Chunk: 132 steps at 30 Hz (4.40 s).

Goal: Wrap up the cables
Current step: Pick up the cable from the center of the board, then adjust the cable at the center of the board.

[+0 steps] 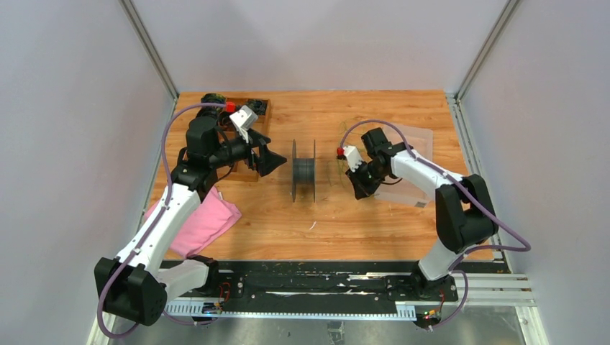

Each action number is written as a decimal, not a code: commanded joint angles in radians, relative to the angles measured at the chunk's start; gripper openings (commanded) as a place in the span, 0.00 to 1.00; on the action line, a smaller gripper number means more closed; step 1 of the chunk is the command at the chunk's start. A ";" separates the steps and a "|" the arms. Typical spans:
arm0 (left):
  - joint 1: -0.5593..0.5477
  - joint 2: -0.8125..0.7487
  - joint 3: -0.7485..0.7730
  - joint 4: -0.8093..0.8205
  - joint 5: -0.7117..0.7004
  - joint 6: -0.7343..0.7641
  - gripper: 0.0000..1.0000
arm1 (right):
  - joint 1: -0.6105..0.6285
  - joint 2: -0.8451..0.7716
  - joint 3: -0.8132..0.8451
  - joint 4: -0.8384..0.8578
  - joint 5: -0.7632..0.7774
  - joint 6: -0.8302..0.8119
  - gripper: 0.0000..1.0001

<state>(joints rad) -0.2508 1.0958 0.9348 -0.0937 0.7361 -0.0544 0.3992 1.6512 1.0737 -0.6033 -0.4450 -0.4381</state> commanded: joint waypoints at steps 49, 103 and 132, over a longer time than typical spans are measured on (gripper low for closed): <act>-0.398 0.300 0.365 0.106 0.057 0.130 0.98 | 0.012 -0.377 1.124 -0.236 -0.104 0.280 0.01; -0.386 0.333 1.031 -0.276 -0.393 0.041 0.00 | -0.040 -0.478 0.785 0.055 1.155 -0.324 0.01; -0.406 0.688 0.921 -0.302 -0.342 -0.111 0.00 | -0.139 -0.210 0.446 -0.062 0.776 -0.117 0.02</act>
<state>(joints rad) -0.6514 1.7378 1.8076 -0.3500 0.4580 -0.1921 0.2897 1.4174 1.5406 -0.5838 0.4656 -0.6334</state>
